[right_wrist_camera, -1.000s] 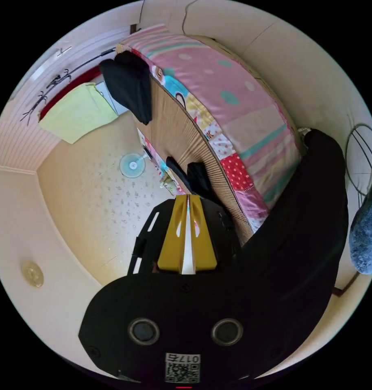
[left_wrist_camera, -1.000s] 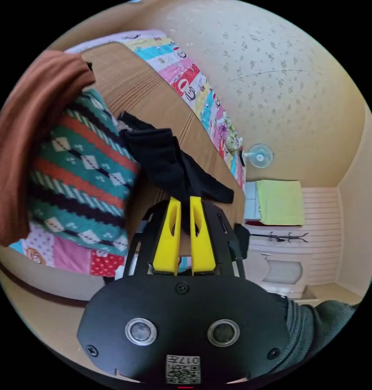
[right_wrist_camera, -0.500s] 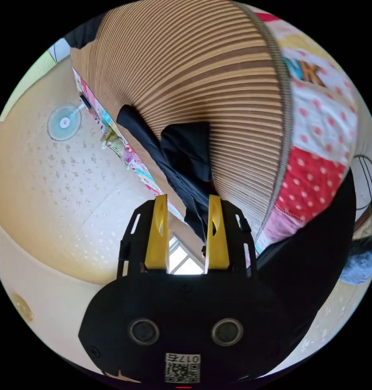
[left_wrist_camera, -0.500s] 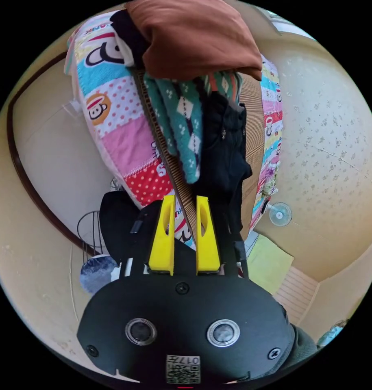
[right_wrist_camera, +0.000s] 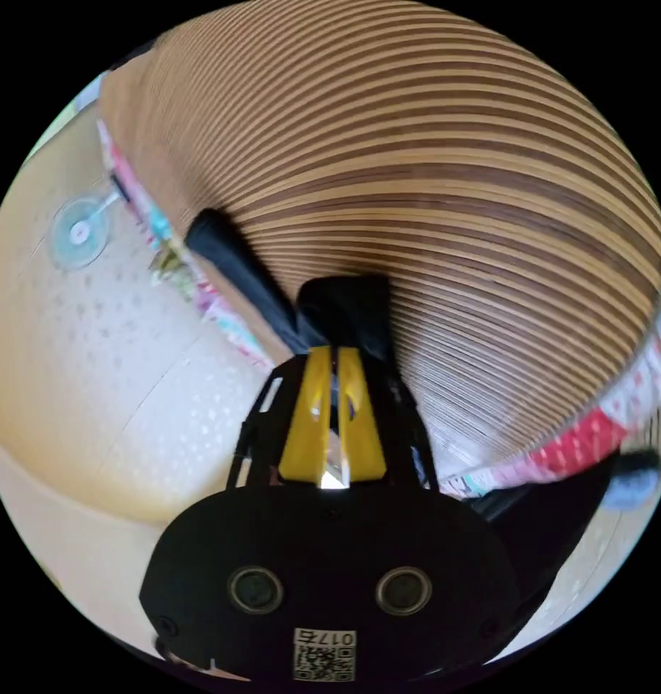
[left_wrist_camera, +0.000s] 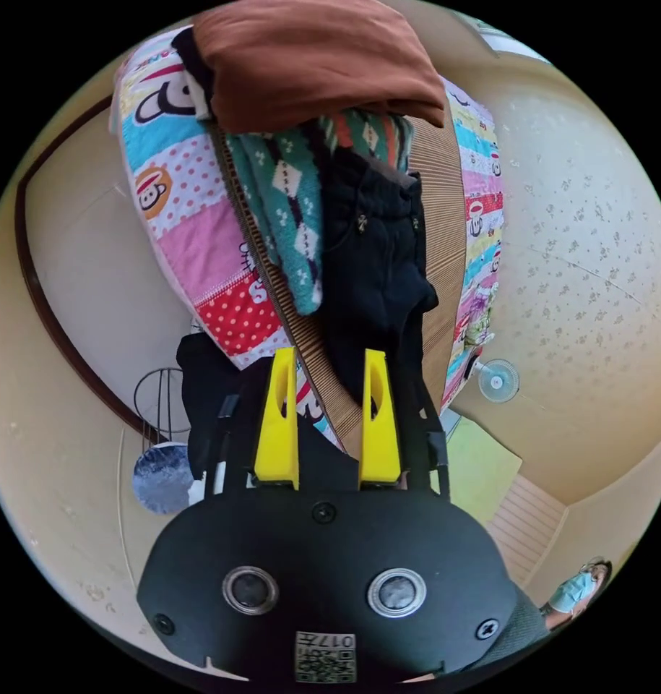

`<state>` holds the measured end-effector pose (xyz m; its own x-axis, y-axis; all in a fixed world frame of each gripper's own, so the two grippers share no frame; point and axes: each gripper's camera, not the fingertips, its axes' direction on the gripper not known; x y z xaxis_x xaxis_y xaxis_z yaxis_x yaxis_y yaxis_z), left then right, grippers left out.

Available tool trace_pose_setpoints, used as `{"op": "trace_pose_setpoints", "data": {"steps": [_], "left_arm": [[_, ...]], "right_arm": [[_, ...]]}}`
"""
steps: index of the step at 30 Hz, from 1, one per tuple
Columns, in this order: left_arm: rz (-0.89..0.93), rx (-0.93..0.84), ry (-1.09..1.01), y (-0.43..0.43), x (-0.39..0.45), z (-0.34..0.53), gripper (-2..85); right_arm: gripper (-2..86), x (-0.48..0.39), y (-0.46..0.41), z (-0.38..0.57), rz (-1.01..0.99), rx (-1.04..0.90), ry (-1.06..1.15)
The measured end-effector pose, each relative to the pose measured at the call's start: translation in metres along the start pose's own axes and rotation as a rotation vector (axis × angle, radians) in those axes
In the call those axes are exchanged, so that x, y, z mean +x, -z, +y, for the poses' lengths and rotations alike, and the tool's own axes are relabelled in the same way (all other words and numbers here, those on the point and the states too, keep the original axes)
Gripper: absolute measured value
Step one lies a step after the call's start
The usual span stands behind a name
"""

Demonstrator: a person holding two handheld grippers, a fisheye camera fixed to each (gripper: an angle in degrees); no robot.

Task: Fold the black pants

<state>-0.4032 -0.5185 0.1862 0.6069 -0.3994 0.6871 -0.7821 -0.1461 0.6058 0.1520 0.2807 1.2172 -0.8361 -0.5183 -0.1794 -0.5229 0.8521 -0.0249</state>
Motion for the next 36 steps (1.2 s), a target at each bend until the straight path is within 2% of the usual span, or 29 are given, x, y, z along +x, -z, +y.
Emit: {"op": "trace_pose_setpoints", "data": {"steps": [1,3,5,8,12,16,22,26,28,29,32,36], "left_arm": [[-0.009,-0.003,-0.013,-0.001,0.005,-0.004,13.6],[-0.053,-0.014,-0.036,-0.007,0.022,-0.022,14.5],[-0.074,-0.013,-0.024,-0.011,0.029,-0.035,15.7],[-0.149,0.052,-0.007,-0.013,0.036,-0.052,15.8],[-0.261,0.191,0.012,-0.015,0.037,-0.06,16.0],[-0.23,0.136,0.025,-0.041,0.026,-0.066,15.9],[-0.12,0.134,0.03,-0.051,-0.001,-0.055,10.2],[-0.144,0.074,-0.048,-0.035,0.01,-0.04,5.4],[-0.188,0.058,-0.116,-0.023,0.02,-0.028,2.0],[-0.15,0.054,-0.168,-0.015,0.023,-0.019,0.5],[0.096,0.019,-0.261,-0.001,0.022,0.001,-0.5],[0.05,0.035,-0.256,0.0,0.02,0.025,-0.8]], "right_arm": [[2.3,-0.003,0.001,-0.001,-0.056,-0.023,0.051],[1.1,-0.024,0.007,0.001,-0.336,-0.138,0.276],[0.8,-0.043,0.028,0.014,-0.394,-0.154,0.401],[1.0,-0.052,0.061,0.031,-0.289,-0.189,0.467],[2.4,-0.012,0.093,0.047,-0.11,-0.158,0.335],[6.9,0.028,0.099,0.065,-0.076,-0.103,0.26],[11.7,0.065,0.046,0.057,-0.086,-0.084,0.2],[12.4,0.065,0.0,0.036,-0.082,-0.021,0.187],[11.8,0.061,-0.02,0.026,-0.048,0.016,0.182],[10.2,0.059,-0.033,0.02,-0.031,0.023,0.183],[4.2,0.049,-0.068,0.011,0.005,-0.029,0.236],[1.9,0.025,-0.082,0.022,0.03,-0.088,0.401]]}}
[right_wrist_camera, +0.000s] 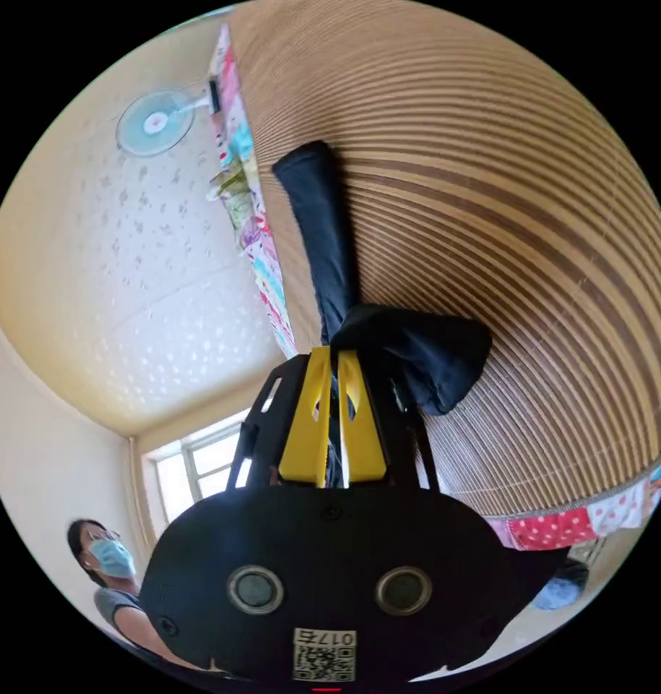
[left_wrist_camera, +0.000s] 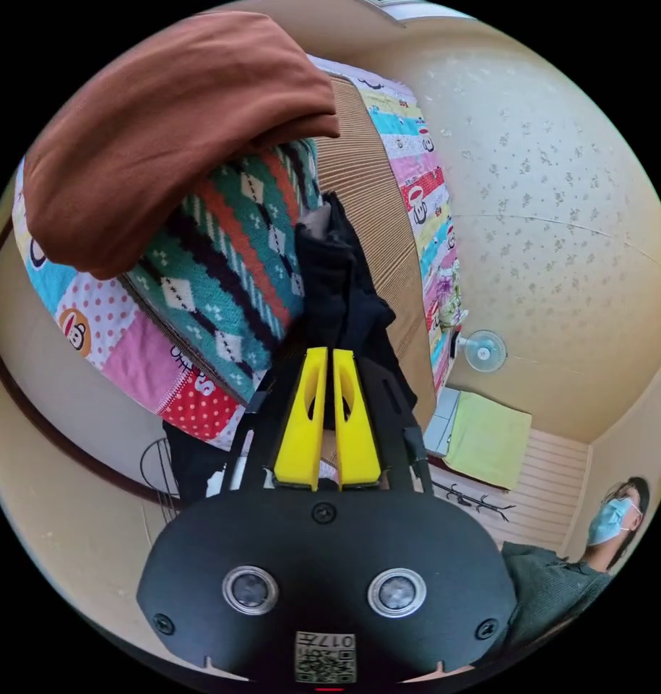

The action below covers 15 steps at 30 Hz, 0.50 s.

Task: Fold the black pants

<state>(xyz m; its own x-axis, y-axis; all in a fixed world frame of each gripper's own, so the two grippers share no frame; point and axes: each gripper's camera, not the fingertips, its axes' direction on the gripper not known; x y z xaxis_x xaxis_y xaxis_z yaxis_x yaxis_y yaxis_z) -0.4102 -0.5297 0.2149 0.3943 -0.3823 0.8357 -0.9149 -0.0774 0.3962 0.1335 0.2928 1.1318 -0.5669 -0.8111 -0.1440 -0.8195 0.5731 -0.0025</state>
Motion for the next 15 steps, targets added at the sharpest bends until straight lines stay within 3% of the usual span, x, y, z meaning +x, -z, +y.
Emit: {"op": "trace_pose_setpoints", "data": {"steps": [8,11,15], "left_arm": [[0.146,0.1,-0.077,0.008,0.03,0.04,-0.9],[0.138,0.099,-0.131,0.001,0.06,0.033,-0.8],[0.114,0.109,-0.191,-0.039,0.115,-0.027,0.4]], "right_arm": [[0.9,-0.102,0.07,0.053,0.452,0.101,0.311],[1.3,-0.148,0.064,0.024,0.598,0.135,0.357],[3.4,-0.217,-0.021,-0.083,0.72,0.102,0.375]]}}
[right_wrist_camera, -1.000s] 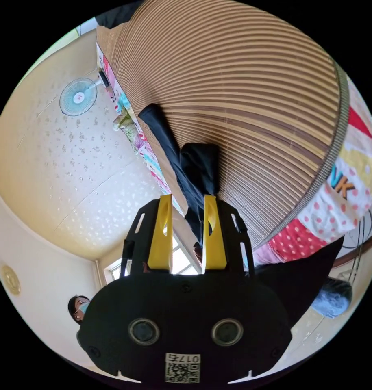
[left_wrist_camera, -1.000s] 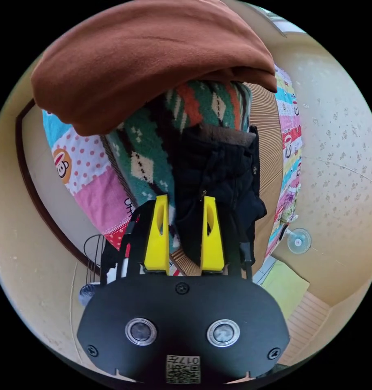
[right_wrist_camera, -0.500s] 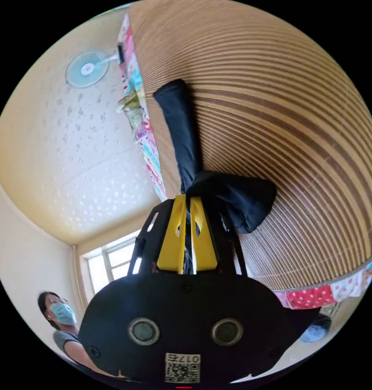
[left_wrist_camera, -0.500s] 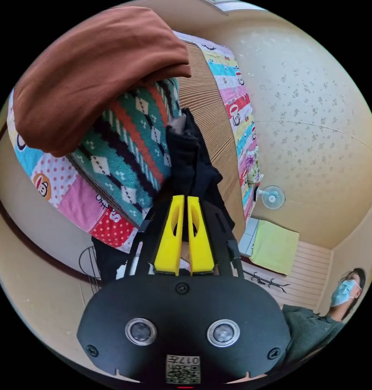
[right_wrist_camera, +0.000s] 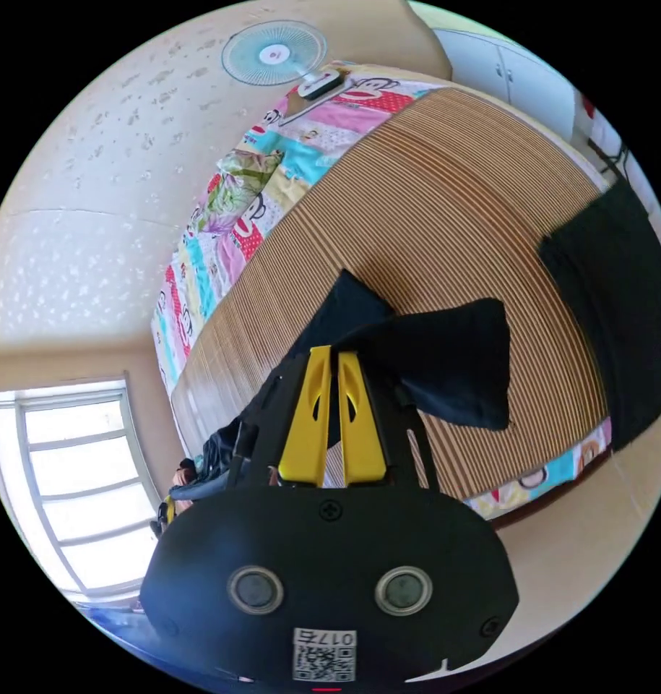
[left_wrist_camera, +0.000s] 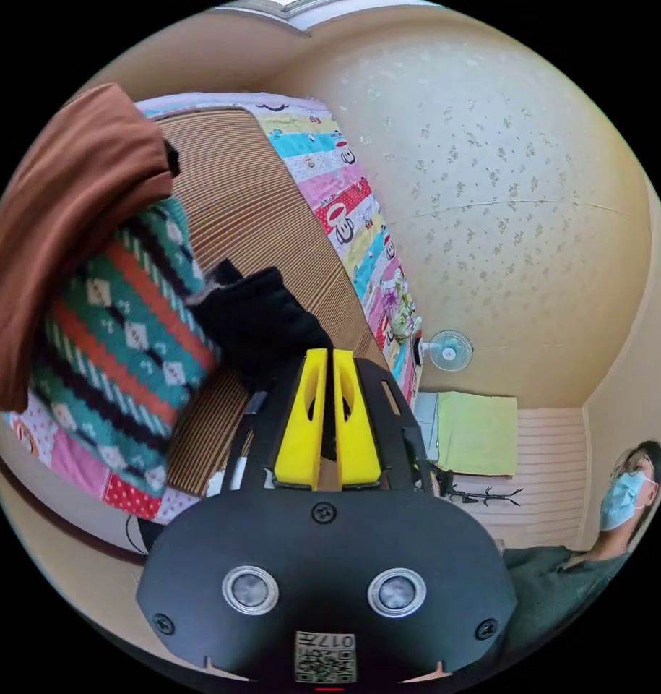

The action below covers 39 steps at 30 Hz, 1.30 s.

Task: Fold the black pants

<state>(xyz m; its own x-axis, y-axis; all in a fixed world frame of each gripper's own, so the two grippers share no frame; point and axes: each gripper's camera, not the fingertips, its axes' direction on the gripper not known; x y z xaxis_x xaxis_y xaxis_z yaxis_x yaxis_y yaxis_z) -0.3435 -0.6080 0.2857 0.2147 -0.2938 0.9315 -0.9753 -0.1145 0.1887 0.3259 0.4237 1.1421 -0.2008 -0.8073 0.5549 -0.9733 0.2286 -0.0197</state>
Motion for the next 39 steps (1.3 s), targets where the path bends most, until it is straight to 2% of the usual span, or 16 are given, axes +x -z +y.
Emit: {"op": "trace_pose_setpoints", "data": {"steps": [3,6,10,12,15,17,22,25,26,29,33,36,39], "left_arm": [[-0.047,0.075,-0.011,-0.04,0.019,-0.041,2.8],[-0.081,0.156,-0.045,-0.051,0.03,-0.053,8.3],[-0.258,0.124,0.03,-0.065,0.01,-0.038,13.3],[-0.333,0.133,0.173,-0.069,-0.026,-0.021,16.4],[-0.232,0.129,0.327,-0.082,-0.076,-0.014,16.9],[-0.215,0.14,0.345,-0.092,-0.091,-0.018,16.9],[-0.287,0.026,0.392,-0.134,-0.11,-0.049,14.6],[-0.356,-0.025,0.44,-0.142,-0.103,-0.064,7.6],[-0.401,-0.068,0.423,-0.144,-0.095,-0.069,4.0],[-0.398,-0.091,0.281,-0.14,-0.059,-0.076,1.9],[-0.195,-0.099,0.078,-0.117,-0.006,-0.074,0.1],[-0.135,-0.106,-0.056,-0.078,0.029,-0.065,0.0],[-0.22,-0.044,-0.161,-0.031,0.048,-0.041,0.7]], "right_arm": [[6.6,-0.041,-0.052,-0.082,0.036,0.006,-0.016],[8.8,-0.038,-0.09,-0.114,-0.025,-0.028,-0.233],[9.3,-0.013,-0.138,-0.1,-0.083,-0.086,-0.249],[11.8,0.031,-0.169,-0.074,-0.074,-0.135,-0.324],[12.9,0.089,-0.193,-0.037,-0.156,-0.134,-0.415],[12.8,0.119,-0.2,-0.017,-0.22,-0.107,-0.462],[10.7,0.166,-0.212,0.015,-0.373,-0.083,-0.505],[11.0,0.184,-0.211,0.024,-0.441,-0.075,-0.509],[11.5,0.19,-0.211,0.025,-0.468,-0.073,-0.513],[13.0,0.198,-0.206,0.018,-0.496,-0.056,-0.503],[15.0,0.194,-0.206,-0.013,-0.532,-0.053,-0.447],[14.9,0.185,-0.212,-0.047,-0.56,-0.06,-0.419],[11.4,0.167,-0.222,-0.084,-0.521,-0.127,-0.353]]}}
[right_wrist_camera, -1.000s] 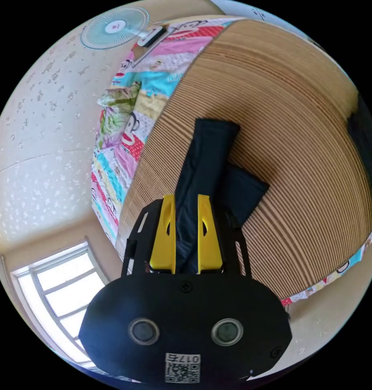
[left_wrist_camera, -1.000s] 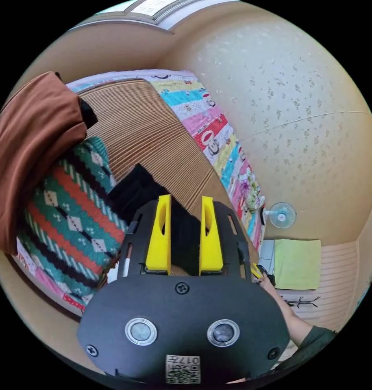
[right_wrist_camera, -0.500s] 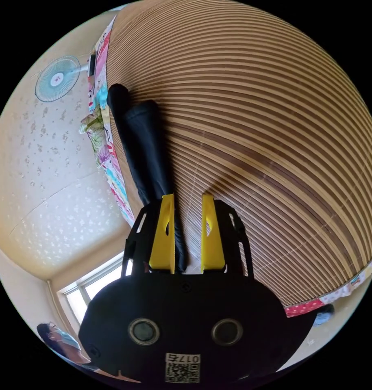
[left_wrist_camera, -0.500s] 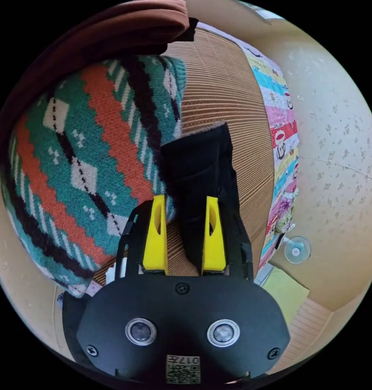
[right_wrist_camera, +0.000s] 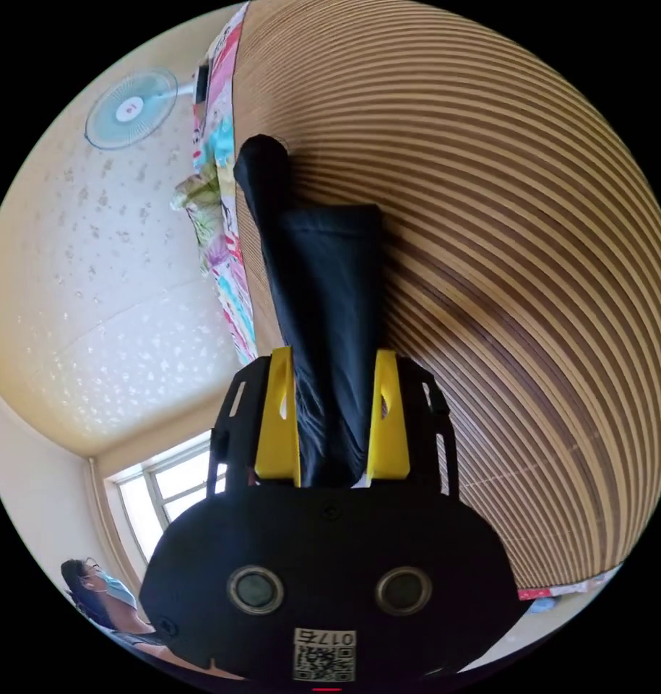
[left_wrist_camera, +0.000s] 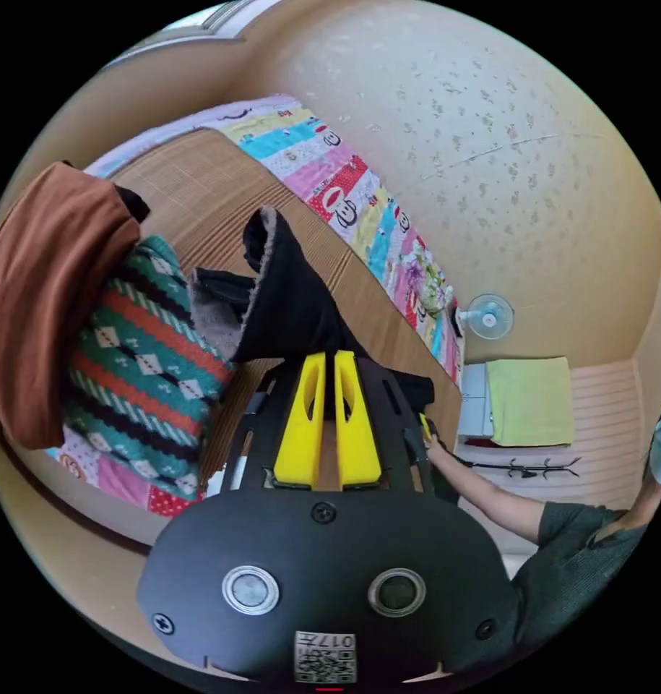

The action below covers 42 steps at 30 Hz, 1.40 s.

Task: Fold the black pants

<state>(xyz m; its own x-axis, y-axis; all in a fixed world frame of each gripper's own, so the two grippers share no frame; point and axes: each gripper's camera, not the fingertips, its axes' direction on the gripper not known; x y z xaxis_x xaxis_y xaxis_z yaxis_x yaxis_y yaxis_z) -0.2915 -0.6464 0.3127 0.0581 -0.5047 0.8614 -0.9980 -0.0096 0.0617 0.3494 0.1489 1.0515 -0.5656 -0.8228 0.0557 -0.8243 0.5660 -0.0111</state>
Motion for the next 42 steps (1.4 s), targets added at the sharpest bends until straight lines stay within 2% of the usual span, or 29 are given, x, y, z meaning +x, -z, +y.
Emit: {"op": "trace_pose_setpoints", "data": {"steps": [2,4,5,6,9,14,16,18,21,24,26,28,30,34,37,39,42], "left_arm": [[-0.103,0.046,0.042,0.02,-0.016,0.017,2.0],[-0.195,0.08,0.208,0.028,-0.058,0.036,3.5],[-0.234,0.086,0.387,0.03,-0.095,0.052,4.0],[-0.237,0.073,0.565,0.029,-0.129,0.073,4.5],[-0.177,-0.014,0.75,0.008,-0.172,0.114,4.9],[-0.302,-0.281,0.714,-0.047,-0.172,0.138,5.1],[-0.276,-0.339,0.7,-0.066,-0.168,0.142,5.1],[-0.227,-0.373,0.641,-0.083,-0.16,0.14,5.1],[-0.239,-0.42,0.581,-0.096,-0.149,0.13,5.3],[-0.223,-0.419,0.554,-0.099,-0.143,0.121,5.8],[-0.207,-0.4,0.551,-0.097,-0.141,0.117,5.9],[-0.193,-0.393,0.553,-0.096,-0.14,0.115,6.2],[-0.189,-0.389,0.558,-0.094,-0.141,0.112,6.4],[-0.208,-0.39,0.556,-0.091,-0.142,0.11,6.6],[-0.227,-0.4,0.563,-0.092,-0.143,0.11,7.2],[-0.221,-0.393,0.57,-0.094,-0.143,0.11,7.5],[-0.212,-0.393,0.573,-0.097,-0.145,0.109,7.5]], "right_arm": [[6.9,-0.012,-0.018,-0.016,0.103,-0.097,0.003],[3.9,-0.023,-0.04,-0.025,0.23,-0.239,0.034],[3.0,-0.032,-0.052,-0.025,0.285,-0.315,0.083],[2.4,-0.039,-0.057,-0.019,0.336,-0.354,0.124],[1.6,-0.045,-0.039,0.008,0.397,-0.328,0.206],[1.4,0.015,0.017,0.065,0.526,-0.289,0.167],[1.8,0.052,0.048,0.088,0.464,-0.235,0.081],[2.9,0.095,0.092,0.124,0.368,-0.101,-0.042],[5.0,0.13,0.143,0.178,0.338,0.122,-0.19],[7.4,0.128,0.182,0.224,0.283,0.377,-0.192],[8.4,0.117,0.185,0.228,0.229,0.412,-0.112],[9.3,0.096,0.172,0.211,0.219,0.338,0.01],[12.1,0.066,0.135,0.173,0.248,0.18,0.123],[15.6,0.04,0.08,0.117,0.227,0.05,0.14],[13.3,0.024,0.041,0.081,0.341,-0.043,0.067],[10.3,0.004,0.014,0.06,0.503,-0.14,0.035],[9.6,-0.032,-0.008,0.056,0.689,-0.222,0.15]]}}
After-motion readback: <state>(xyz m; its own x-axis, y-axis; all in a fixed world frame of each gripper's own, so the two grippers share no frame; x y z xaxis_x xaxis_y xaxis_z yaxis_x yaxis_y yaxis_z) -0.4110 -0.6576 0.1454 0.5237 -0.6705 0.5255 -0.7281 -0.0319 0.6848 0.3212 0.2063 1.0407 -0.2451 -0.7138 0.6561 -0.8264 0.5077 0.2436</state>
